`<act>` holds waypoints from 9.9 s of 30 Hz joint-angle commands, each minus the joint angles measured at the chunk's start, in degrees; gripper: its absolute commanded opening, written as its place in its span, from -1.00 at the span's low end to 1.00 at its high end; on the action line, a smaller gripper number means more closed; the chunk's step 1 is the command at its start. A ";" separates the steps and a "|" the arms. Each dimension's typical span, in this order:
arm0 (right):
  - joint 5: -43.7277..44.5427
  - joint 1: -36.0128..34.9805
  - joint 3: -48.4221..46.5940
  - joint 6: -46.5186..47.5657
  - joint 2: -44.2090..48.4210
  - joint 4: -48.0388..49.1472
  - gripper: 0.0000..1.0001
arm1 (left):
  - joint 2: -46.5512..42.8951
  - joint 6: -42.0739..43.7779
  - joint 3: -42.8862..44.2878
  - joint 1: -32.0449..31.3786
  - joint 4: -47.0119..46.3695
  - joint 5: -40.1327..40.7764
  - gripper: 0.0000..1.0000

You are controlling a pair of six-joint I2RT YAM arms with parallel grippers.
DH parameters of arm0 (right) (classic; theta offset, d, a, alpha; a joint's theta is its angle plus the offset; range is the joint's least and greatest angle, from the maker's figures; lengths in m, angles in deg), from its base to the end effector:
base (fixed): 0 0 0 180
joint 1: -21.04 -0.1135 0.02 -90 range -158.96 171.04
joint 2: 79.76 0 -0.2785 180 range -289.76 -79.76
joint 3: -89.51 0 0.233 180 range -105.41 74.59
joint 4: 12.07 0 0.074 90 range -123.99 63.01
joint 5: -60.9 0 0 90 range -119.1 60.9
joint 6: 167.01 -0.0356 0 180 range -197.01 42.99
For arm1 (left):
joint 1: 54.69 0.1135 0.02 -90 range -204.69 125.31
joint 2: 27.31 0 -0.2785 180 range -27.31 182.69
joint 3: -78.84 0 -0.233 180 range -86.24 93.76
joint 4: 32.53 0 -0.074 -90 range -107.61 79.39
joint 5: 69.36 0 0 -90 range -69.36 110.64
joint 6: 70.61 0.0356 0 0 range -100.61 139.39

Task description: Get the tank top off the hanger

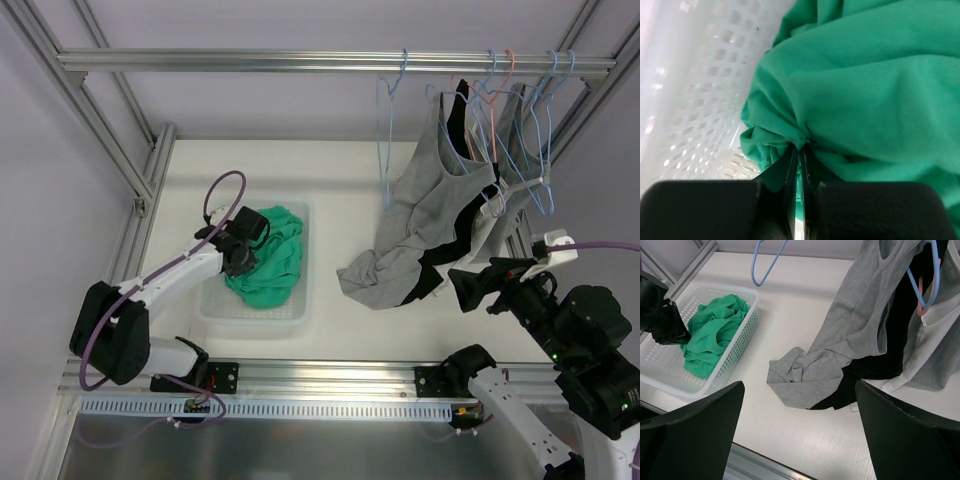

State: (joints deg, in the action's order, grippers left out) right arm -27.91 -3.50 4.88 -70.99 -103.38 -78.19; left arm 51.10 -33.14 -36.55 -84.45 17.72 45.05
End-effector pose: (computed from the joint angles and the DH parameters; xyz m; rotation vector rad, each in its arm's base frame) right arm -0.0116 -0.0061 0.4191 -0.4235 1.6102 0.2280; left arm 0.2129 -0.1048 0.2351 -0.6223 2.4526 0.0285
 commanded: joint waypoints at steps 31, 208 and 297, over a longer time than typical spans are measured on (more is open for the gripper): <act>1.98 17.67 -44.28 18.24 -54.42 -1.80 0.23 | -51.78 28.01 5.43 0.23 18.72 -22.04 0.97; 7.51 1.60 -49.20 10.76 -64.01 6.90 -0.99 | -15.92 11.84 11.22 -41.43 2.37 12.51 0.97; -10.42 -1.04 -12.99 7.42 0.50 -3.12 0.99 | -3.16 26.07 36.70 -46.54 0.35 27.35 -1.00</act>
State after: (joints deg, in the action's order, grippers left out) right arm -38.56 -4.66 -6.92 -64.30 -103.31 -83.81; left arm 50.46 -11.37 -3.02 -132.19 16.56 64.48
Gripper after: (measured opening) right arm 0.993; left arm 0.121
